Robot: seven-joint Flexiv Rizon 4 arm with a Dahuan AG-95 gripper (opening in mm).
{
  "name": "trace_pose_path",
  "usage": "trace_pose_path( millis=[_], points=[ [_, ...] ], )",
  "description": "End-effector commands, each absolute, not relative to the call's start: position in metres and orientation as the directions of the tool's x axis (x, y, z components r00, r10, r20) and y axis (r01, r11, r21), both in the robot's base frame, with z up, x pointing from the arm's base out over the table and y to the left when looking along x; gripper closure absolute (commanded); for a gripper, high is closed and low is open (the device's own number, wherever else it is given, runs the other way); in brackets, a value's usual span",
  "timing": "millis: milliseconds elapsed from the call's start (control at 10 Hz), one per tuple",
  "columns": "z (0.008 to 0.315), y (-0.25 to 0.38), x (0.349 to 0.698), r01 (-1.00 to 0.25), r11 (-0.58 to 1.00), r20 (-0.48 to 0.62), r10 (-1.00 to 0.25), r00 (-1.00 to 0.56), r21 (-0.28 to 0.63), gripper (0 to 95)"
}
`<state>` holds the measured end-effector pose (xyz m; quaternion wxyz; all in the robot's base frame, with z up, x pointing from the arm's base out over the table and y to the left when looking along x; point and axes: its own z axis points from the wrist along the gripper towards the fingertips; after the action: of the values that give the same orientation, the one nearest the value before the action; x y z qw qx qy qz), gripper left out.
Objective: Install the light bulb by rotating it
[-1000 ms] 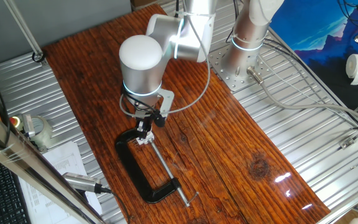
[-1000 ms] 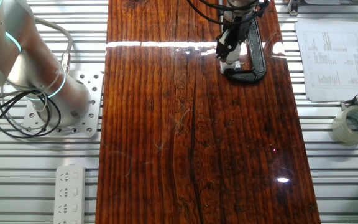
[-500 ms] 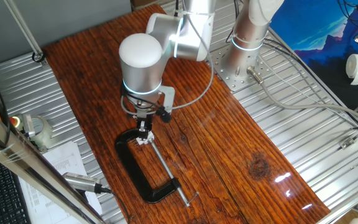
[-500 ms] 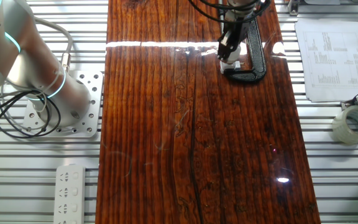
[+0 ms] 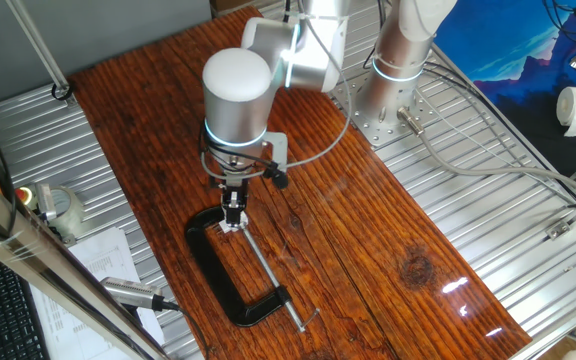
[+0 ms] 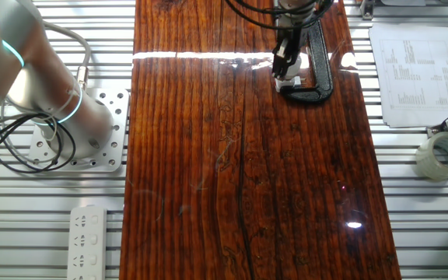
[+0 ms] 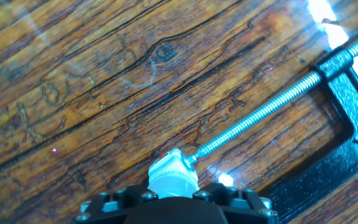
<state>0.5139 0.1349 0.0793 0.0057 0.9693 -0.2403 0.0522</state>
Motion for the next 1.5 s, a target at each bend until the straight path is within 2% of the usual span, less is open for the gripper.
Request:
trace_pose_path(
  millis=[100, 1500],
  points=[
    [0.0789, 0.1356, 0.515, -0.444, -0.896, 0.106, -0.443, 0.89, -0.013, 38.0],
    [0.081, 0.1334, 0.5212, -0.398, -0.917, 0.056, -0.399, 0.915, -0.029, 38.0]
  ],
)
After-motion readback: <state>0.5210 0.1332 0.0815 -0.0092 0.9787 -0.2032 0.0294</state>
